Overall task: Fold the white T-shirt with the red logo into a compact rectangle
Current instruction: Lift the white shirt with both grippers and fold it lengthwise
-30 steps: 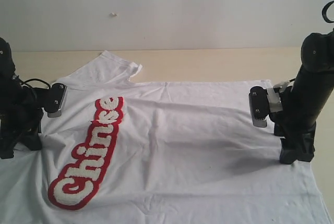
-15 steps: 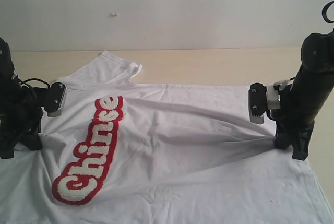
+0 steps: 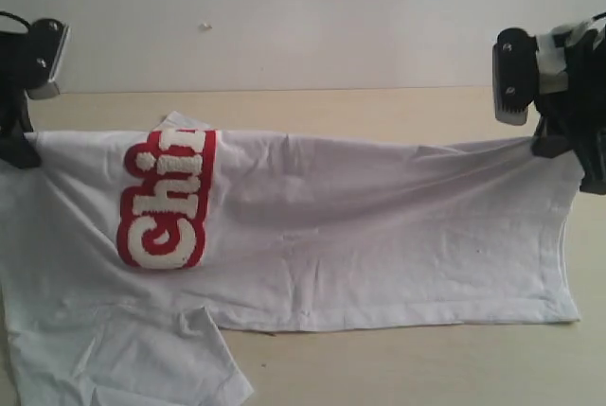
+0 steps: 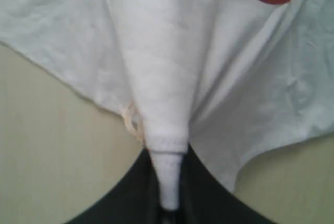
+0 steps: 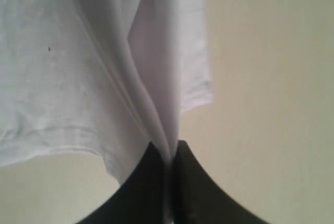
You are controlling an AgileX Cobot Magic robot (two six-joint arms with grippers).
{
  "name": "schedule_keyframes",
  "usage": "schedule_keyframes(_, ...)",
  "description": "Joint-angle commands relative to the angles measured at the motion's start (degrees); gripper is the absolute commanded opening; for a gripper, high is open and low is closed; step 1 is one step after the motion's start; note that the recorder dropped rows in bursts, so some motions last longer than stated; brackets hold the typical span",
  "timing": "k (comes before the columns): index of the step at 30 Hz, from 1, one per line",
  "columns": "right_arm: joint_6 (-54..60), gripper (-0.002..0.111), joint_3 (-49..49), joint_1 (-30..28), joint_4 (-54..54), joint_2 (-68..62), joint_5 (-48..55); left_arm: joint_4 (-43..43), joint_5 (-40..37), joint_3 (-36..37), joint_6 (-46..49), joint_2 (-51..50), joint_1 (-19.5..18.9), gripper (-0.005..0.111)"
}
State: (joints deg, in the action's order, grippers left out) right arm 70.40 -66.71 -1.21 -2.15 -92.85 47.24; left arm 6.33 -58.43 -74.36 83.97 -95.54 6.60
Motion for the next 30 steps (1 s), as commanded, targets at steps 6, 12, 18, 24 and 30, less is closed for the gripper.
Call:
schedule_keyframes(6, -0.5, 0.0, -7.74, -0.09, -1.92, 8.34, 11.71, -4.14, -9.18, -3.47, -2.25, 10.04, -0.5, 0.002)
schedule_keyframes(12, -0.6, 0.0, -11.77, -0.09, -1.92, 10.3, 17.11, -5.04, -11.53, -6.76, -3.28, 14.55, -0.96, 0.002)
schedule_keyframes(18, -0.6, 0.0, -13.75, -0.09, -1.92, 10.89, 20.99, -8.12, -11.53, -7.98, -5.65, 17.66, -0.96, 0.0)
schedule_keyframes(24, -0.92, 0.0, -13.75, -0.09, -1.28, 13.07, 22.72, -6.33, -11.53, -7.8, -6.51, 22.48, -0.72, 0.0)
schedule_keyframes(30, -3.51, 0.0, -13.17, -0.09, 5.01, 16.13, 22.72, -3.46, -11.53, -4.21, -9.37, 28.44, 4.16, 0.0)
